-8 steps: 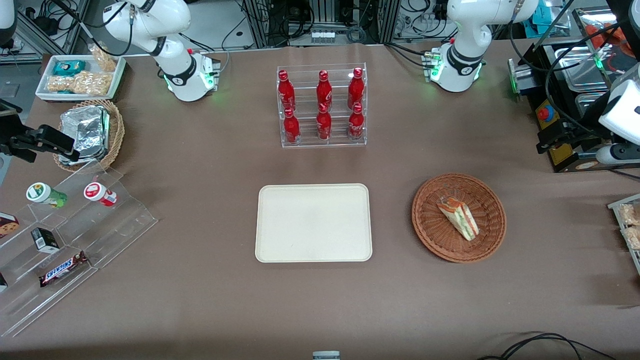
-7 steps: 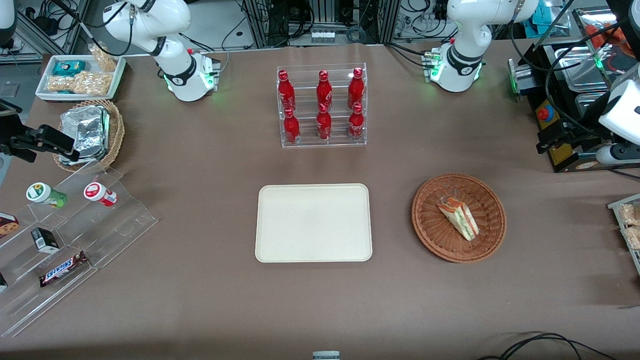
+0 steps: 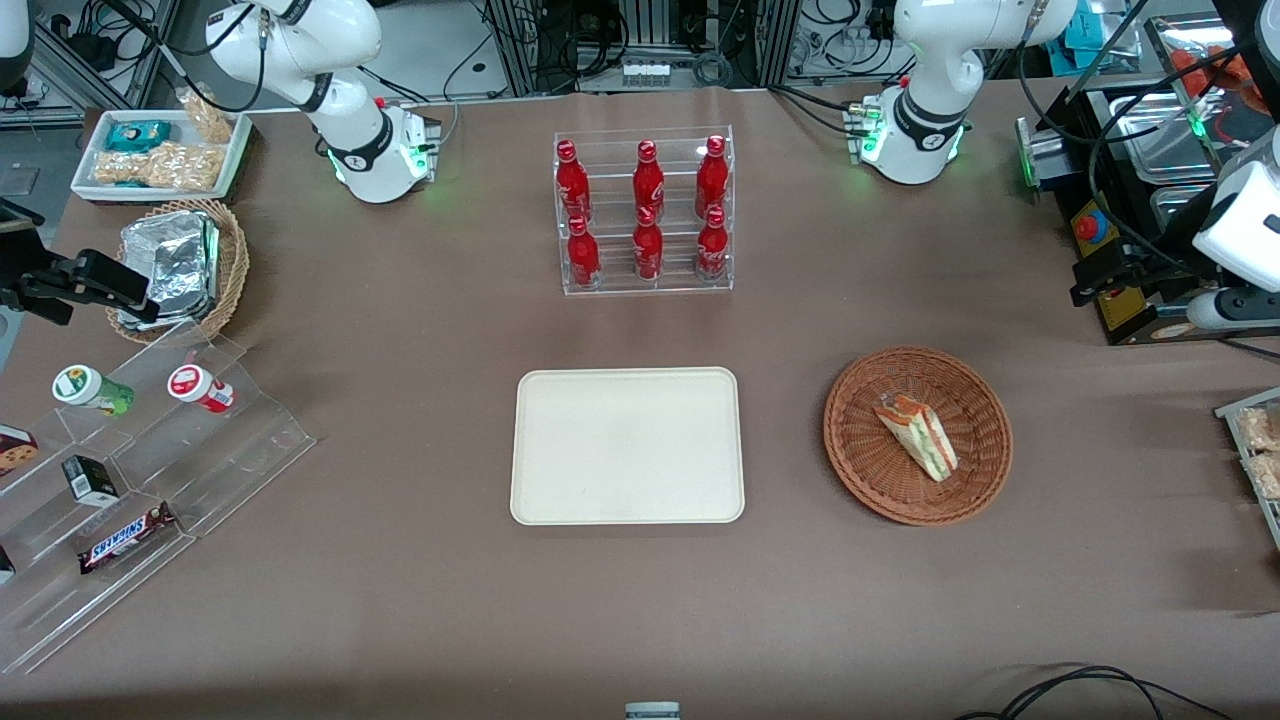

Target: Place sandwich from basket to tray

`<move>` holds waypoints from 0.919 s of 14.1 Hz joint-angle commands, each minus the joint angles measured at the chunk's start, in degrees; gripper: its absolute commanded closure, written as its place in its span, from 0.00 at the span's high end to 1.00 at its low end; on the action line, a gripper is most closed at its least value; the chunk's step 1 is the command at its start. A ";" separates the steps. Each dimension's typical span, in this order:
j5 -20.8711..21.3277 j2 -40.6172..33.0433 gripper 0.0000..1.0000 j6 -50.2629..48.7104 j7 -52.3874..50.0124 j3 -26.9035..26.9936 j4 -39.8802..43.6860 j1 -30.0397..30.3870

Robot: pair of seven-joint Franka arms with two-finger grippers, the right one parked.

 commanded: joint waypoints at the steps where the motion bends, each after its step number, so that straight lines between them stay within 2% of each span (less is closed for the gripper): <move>1: -0.10 0.38 1.00 -1.00 0.43 0.53 0.46 -0.74; 6: 0.08 0.29 1.00 -1.08 0.25 -0.17 -1.99 -0.82; 8: -0.01 0.46 1.00 0.66 -0.54 -0.96 -6.37 -1.17; 10: -0.01 1.34 1.00 6.88 -1.15 -1.40 -11.82 -2.75; 13: 0.16 2.48 1.00 22.15 -5.27 -1.49 -22.35 -4.68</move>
